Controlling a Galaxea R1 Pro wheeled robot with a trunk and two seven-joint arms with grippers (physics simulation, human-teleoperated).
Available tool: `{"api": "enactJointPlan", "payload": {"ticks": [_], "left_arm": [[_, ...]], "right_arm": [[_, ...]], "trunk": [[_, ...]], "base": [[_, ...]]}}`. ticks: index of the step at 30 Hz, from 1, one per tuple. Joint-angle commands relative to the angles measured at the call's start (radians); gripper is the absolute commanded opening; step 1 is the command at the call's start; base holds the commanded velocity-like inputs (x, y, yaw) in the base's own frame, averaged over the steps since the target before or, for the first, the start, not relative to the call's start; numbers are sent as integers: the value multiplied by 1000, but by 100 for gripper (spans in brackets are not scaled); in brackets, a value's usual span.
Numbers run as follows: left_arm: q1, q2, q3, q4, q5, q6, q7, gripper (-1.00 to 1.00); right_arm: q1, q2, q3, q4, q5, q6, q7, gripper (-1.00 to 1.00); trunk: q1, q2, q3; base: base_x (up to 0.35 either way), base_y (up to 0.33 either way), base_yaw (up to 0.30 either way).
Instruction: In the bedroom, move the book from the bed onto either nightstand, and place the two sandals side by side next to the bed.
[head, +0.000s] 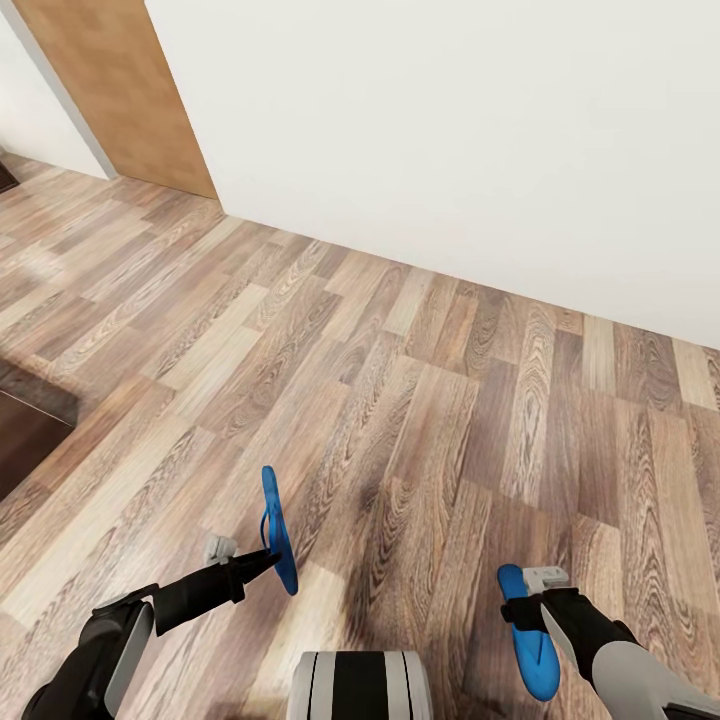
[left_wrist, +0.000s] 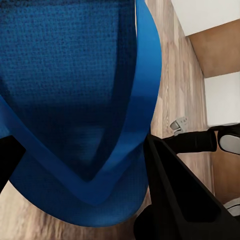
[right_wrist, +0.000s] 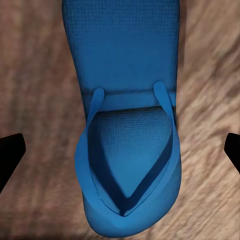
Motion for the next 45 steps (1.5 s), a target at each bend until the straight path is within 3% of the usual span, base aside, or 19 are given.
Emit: {"api": "enactJointPlan", "payload": {"ticks": [1,12,20,32,45], "left_arm": [[0,0,0,0,3,7,-3,-100],[0,0,0,0,3,8,-3,-100],[0,0,0,0,3,8,-3,-100],[0,-1,0,0,3,8,-3,-100],[0,0,0,0,3,10,-5,-100]], "right_arm": [[0,0,-8,-2,11,5,7,100],[0,0,-9,-2,11,5,7,100],[0,0,-9,-2,11,5,7,100],[0,0,-9,-2,11,5,7,100],[0,0,-9,-4,11,5,7,100]], "trunk": [[0,0,-1],[5,-3,-43],[5,-3,-43],[10,-6,-89],[10,-6,-89]], "base": [[0,0,0],[0,0,0],[0,0,0],[0,0,0],[0,0,0]]}}
